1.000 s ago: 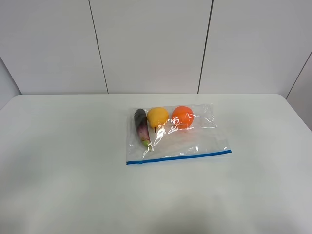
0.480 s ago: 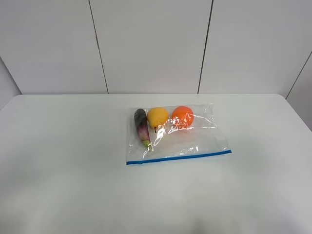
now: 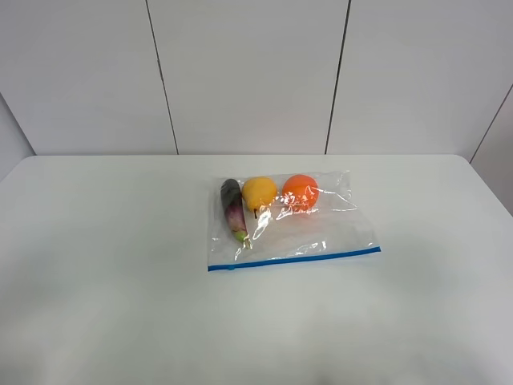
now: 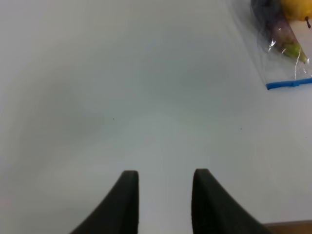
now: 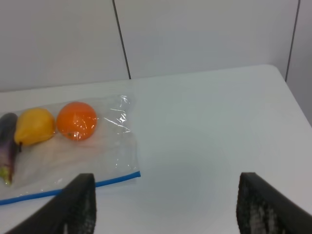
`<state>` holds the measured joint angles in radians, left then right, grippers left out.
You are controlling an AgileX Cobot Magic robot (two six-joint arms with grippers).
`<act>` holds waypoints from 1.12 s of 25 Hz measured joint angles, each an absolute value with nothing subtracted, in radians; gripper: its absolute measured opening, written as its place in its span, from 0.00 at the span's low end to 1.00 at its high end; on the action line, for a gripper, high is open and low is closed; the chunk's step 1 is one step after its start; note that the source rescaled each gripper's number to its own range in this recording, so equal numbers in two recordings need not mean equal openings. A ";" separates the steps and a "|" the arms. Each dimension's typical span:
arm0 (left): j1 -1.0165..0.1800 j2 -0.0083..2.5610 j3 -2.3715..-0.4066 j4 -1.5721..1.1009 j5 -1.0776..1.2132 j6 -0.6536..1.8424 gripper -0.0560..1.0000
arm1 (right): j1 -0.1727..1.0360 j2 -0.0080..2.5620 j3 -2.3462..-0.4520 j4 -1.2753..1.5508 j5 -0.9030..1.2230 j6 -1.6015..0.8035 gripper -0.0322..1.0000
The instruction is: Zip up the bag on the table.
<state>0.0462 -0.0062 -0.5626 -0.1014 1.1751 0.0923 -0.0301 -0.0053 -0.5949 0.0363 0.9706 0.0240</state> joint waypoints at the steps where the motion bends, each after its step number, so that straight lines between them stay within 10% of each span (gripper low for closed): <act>1: 0.046 -0.006 -0.563 -0.101 1.175 0.092 0.79 | -0.030 -0.005 -0.595 0.036 0.972 0.024 1.00; 28: 0.046 -0.006 -0.563 -0.101 1.175 0.091 0.79 | -0.030 -0.005 -0.505 0.000 1.060 0.047 0.96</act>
